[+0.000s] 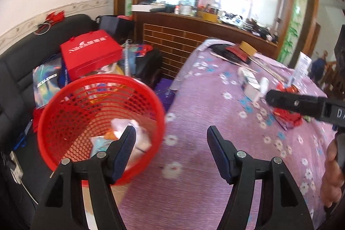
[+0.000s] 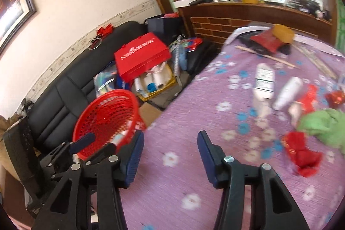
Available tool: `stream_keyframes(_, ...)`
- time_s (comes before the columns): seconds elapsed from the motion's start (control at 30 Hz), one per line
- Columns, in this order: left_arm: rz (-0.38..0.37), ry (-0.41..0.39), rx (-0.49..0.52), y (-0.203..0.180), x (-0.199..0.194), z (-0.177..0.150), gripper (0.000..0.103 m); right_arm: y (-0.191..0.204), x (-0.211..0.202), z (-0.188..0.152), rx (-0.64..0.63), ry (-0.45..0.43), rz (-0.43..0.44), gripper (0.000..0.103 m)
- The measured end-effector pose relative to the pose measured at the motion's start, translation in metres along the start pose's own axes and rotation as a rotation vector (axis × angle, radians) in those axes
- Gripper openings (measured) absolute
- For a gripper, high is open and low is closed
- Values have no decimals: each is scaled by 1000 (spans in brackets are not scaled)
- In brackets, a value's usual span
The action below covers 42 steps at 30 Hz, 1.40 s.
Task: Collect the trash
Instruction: 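Move both open tools back over the table toward the green towel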
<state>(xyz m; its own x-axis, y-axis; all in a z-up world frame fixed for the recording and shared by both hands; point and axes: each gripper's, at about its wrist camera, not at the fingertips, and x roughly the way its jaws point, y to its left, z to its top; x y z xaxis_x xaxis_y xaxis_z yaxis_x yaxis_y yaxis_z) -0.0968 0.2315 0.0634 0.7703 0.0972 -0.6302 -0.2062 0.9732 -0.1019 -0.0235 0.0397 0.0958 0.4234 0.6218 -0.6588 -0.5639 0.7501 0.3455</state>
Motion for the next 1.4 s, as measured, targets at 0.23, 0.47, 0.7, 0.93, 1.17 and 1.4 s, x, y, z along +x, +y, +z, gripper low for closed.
stream_keyframes(0.23, -16, 28, 47, -30, 2, -3, 67, -45, -45, -7, 34, -61, -87, 56)
stream_keyframes(0.47, -23, 34, 117, -62, -2, -8, 69, -92, -69, -8, 111, -106, -139, 56)
stream_keyframes(0.7, -43, 69, 154, -83, 3, -8, 70, -139, -89, -10, 158, -162, -211, 56)
stream_keyframes(0.93, -82, 113, 157, -105, 17, -3, 70, -187, -89, -21, 258, -141, -206, 56)
stream_keyframes(1.17, -203, 217, 114, -139, 44, 24, 71, -210, -86, -29, 375, -151, -176, 56)
stream_keyframes(1.4, -287, 354, 47, -195, 94, 41, 77, -240, -112, -34, 493, -241, -216, 56)
